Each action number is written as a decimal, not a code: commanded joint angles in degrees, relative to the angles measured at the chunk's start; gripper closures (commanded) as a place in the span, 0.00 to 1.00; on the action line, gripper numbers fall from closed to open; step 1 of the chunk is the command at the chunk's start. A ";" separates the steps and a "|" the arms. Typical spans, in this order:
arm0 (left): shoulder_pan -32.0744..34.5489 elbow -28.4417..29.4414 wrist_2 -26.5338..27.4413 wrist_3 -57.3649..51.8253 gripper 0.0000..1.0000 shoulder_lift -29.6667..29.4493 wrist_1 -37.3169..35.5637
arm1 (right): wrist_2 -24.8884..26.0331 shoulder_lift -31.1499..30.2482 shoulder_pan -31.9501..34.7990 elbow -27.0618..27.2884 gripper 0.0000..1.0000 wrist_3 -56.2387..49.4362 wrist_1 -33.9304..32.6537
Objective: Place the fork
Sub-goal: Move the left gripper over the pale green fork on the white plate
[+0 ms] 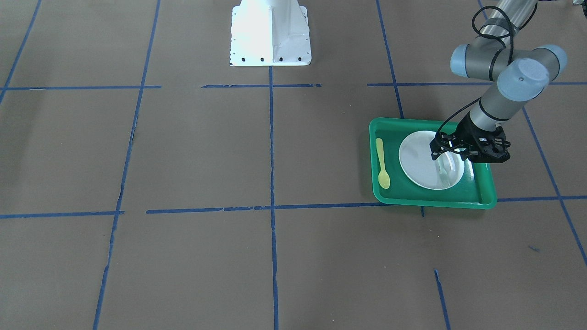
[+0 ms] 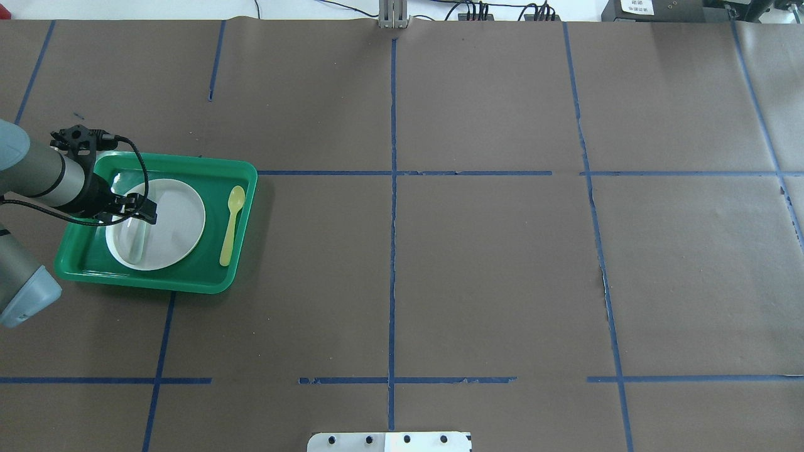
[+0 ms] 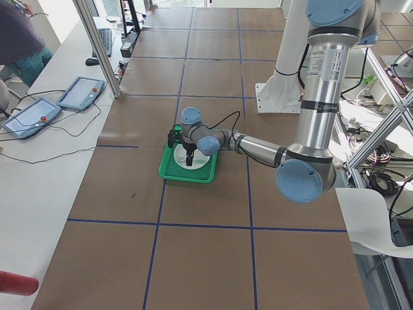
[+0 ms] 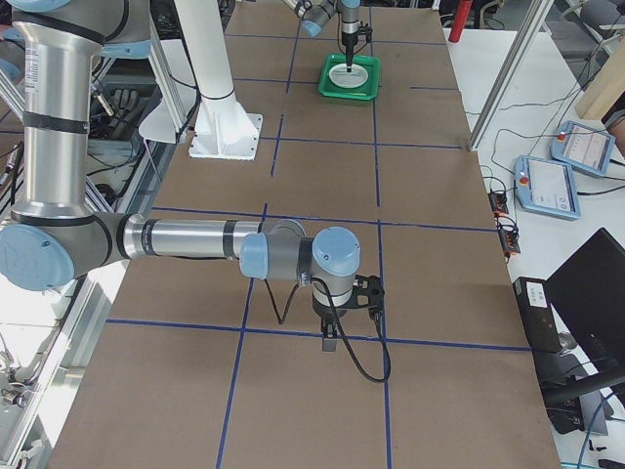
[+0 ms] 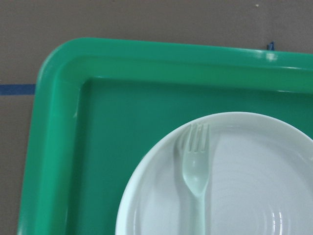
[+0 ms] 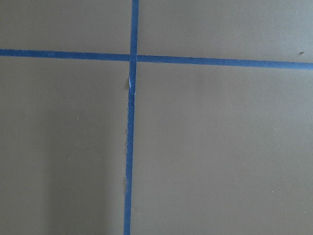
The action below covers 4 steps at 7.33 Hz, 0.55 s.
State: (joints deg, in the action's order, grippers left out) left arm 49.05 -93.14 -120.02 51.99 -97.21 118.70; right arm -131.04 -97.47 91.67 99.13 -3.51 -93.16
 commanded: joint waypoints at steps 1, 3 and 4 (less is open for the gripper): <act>-0.44 1.03 0.13 -0.04 0.27 -0.53 0.13 | 0.00 0.00 0.00 0.01 0.00 0.00 0.00; -0.79 2.26 0.13 0.22 0.31 -1.66 0.22 | 0.00 0.00 0.00 0.01 0.00 0.09 0.00; -1.14 2.70 0.05 0.31 0.31 -1.93 0.22 | 0.00 0.00 0.00 0.01 0.00 0.00 0.00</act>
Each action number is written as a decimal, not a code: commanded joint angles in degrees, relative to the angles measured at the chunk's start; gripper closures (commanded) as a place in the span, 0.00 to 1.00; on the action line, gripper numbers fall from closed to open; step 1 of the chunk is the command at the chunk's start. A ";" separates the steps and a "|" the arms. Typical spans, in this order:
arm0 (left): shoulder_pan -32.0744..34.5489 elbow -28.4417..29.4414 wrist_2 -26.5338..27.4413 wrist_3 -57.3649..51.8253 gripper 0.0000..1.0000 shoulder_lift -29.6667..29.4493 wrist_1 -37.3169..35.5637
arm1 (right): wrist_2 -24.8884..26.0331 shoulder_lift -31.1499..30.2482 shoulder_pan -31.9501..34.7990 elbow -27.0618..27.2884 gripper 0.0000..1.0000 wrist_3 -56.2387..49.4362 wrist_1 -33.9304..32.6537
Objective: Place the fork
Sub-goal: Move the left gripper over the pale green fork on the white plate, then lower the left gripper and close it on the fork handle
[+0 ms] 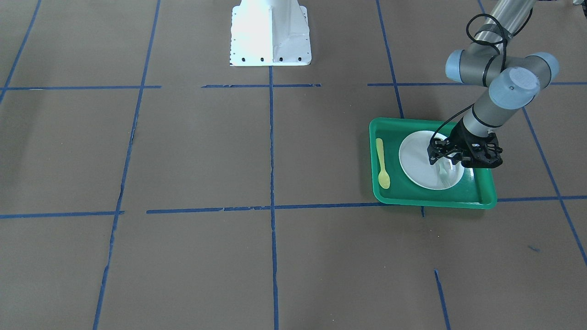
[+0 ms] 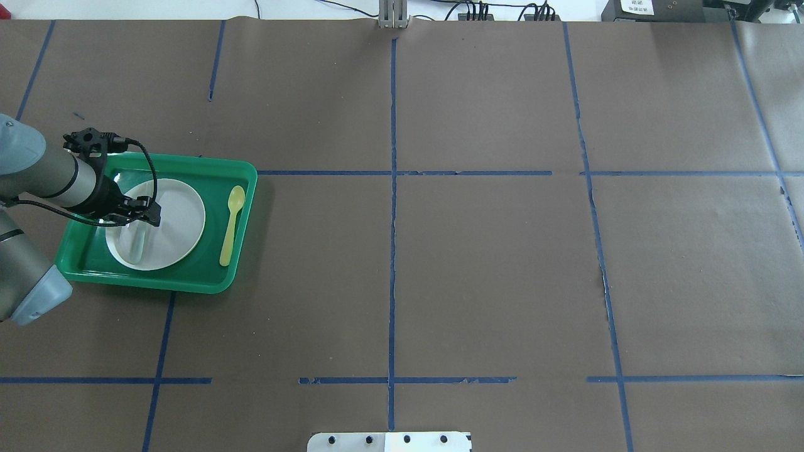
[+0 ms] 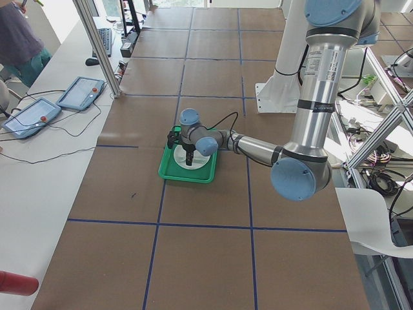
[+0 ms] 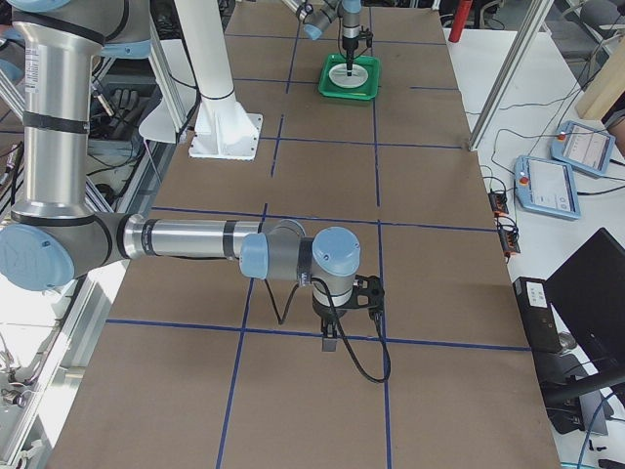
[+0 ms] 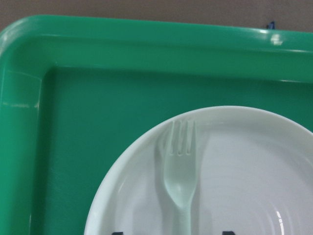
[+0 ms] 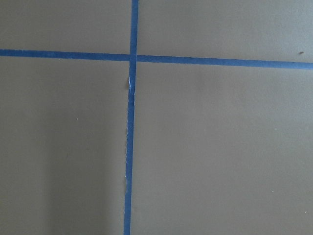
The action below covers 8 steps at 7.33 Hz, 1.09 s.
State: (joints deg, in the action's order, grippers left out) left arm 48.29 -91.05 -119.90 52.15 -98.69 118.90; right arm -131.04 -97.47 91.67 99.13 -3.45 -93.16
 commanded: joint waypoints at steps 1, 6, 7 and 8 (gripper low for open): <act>-0.39 0.61 -0.07 0.06 0.35 -0.46 0.10 | 0.00 0.00 0.00 0.01 0.00 -0.06 0.00; -0.04 -0.88 -0.51 -0.29 1.00 -0.10 -0.43 | 0.00 0.00 0.00 0.01 0.00 -0.06 0.00; 0.13 -1.32 -0.59 -0.12 1.00 -0.10 -0.43 | 0.00 0.00 0.00 0.01 0.00 -0.06 0.00; 0.40 -3.50 -0.68 -0.46 1.00 0.77 -0.60 | 0.00 0.00 0.00 0.01 0.00 0.03 0.00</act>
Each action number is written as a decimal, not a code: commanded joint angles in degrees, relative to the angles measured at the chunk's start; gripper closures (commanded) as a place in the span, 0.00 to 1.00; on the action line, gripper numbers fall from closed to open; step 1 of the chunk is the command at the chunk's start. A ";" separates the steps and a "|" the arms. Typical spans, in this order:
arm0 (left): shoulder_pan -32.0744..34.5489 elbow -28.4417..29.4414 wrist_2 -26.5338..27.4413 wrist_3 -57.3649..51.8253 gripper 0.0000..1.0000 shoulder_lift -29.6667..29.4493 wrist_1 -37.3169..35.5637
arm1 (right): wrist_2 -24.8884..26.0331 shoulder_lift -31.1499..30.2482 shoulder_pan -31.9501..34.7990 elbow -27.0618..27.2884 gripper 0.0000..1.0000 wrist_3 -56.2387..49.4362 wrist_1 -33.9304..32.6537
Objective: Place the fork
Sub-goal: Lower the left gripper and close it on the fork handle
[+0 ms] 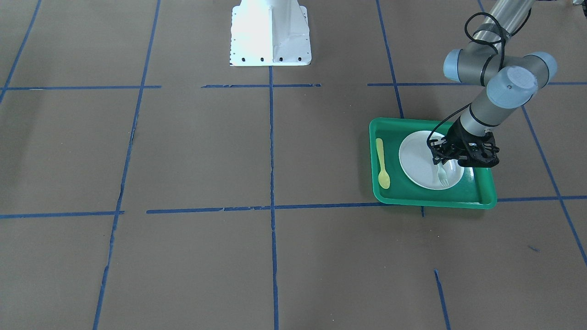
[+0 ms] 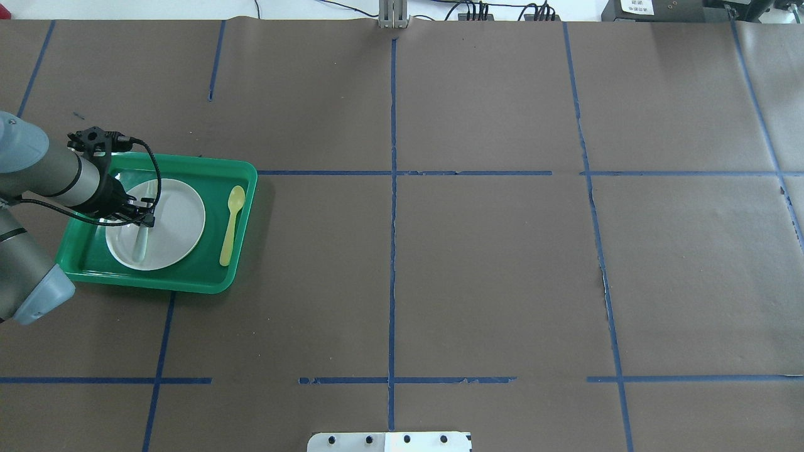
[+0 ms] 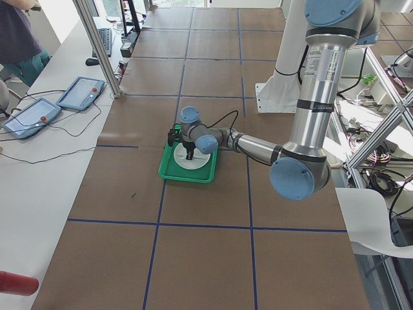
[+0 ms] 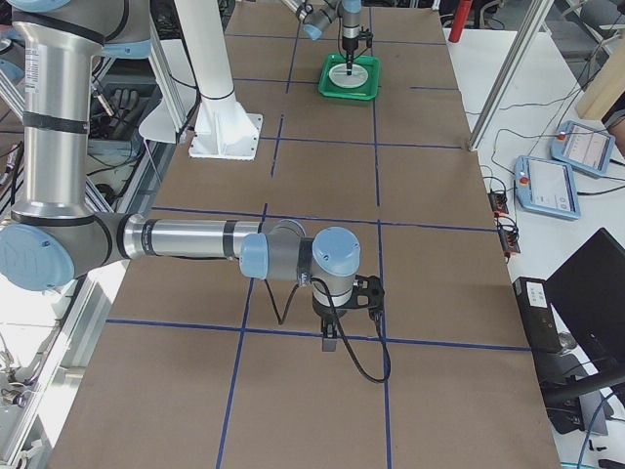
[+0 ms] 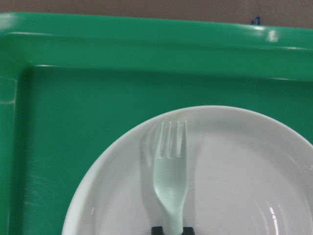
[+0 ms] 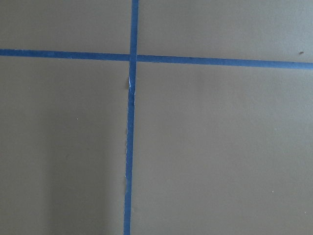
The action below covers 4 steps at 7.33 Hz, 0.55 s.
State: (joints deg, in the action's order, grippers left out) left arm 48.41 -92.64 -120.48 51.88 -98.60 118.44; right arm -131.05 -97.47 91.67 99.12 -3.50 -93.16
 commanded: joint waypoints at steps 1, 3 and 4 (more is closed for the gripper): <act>0.89 -2.37 -0.19 -0.99 1.00 1.82 -0.14 | 0.00 0.00 0.00 0.02 0.00 -0.01 0.00; 4.04 -1.85 -0.10 -7.20 1.00 3.41 0.30 | 0.00 0.00 0.00 0.02 0.00 -0.02 0.00; 5.72 -0.80 -0.10 -10.02 1.00 4.29 0.47 | 0.00 0.00 0.00 0.02 0.00 -0.02 0.00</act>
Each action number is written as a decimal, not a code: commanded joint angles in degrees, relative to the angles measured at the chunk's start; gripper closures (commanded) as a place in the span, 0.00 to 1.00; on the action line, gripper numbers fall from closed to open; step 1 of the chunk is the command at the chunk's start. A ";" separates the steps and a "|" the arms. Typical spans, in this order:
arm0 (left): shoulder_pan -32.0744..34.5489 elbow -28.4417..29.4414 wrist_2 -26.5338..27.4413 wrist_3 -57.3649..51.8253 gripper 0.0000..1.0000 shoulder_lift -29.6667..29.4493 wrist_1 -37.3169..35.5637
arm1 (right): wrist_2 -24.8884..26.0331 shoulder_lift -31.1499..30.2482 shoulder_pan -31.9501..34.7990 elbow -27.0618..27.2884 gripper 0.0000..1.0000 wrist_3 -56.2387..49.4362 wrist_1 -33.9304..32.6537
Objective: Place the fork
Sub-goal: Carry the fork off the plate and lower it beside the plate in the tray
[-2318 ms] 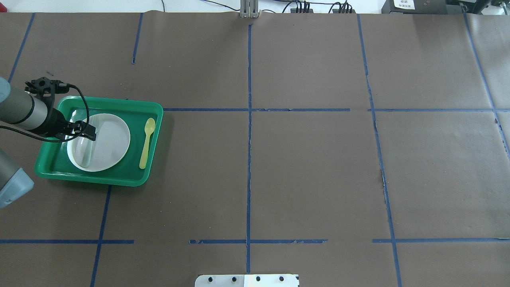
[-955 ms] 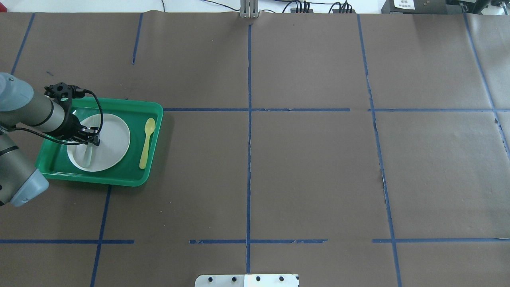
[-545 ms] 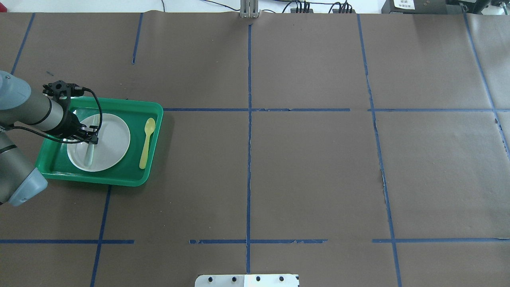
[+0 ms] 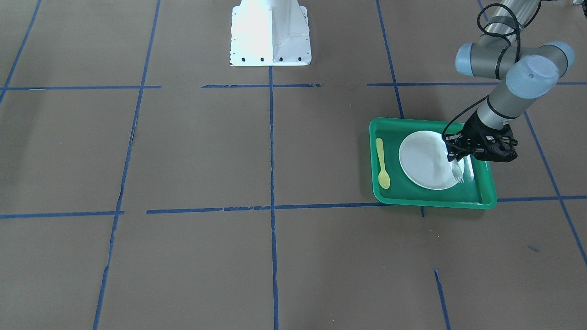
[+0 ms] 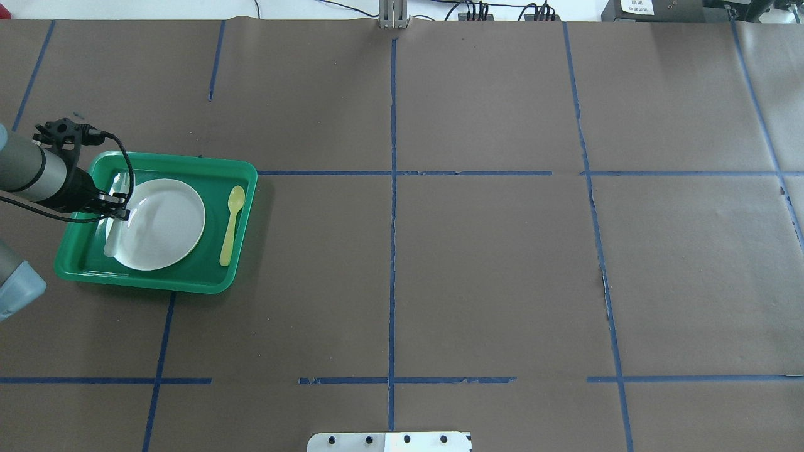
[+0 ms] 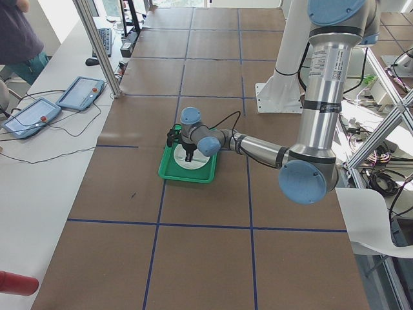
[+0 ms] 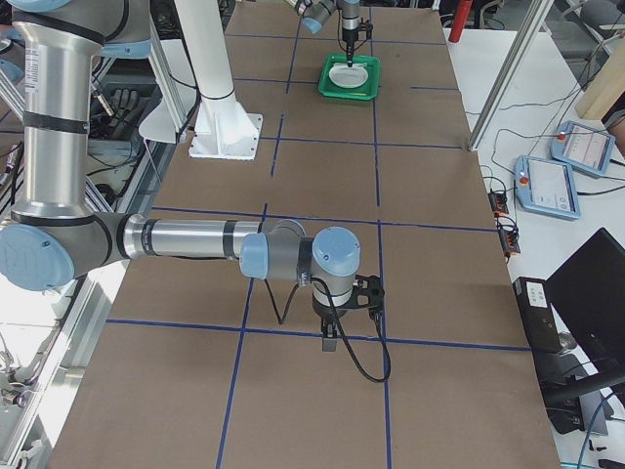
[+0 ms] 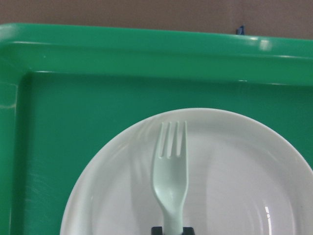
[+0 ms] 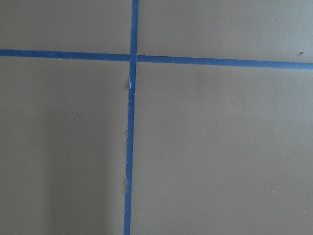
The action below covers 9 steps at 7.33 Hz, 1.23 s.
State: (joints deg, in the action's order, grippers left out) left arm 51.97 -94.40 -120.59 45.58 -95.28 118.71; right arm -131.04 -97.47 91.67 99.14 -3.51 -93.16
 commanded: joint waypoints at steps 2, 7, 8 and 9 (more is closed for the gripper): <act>2.70 1.67 0.09 -6.02 1.00 1.50 0.38 | 0.00 0.00 0.00 0.00 0.00 0.00 0.00; 3.66 2.38 -0.08 -8.05 0.00 1.32 0.56 | 0.00 0.00 0.00 0.00 0.00 0.00 0.00; 6.37 1.85 -2.26 -8.57 0.00 1.32 0.47 | 0.00 0.00 0.00 -0.09 0.00 0.00 0.00; 10.74 1.76 -6.28 -13.36 0.00 1.24 -0.31 | 0.00 0.00 0.00 0.00 0.00 0.00 0.00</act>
State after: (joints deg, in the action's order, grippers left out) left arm 58.41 -92.37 -123.09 36.08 -93.98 119.03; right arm -131.04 -97.47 91.67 99.12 -3.50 -93.17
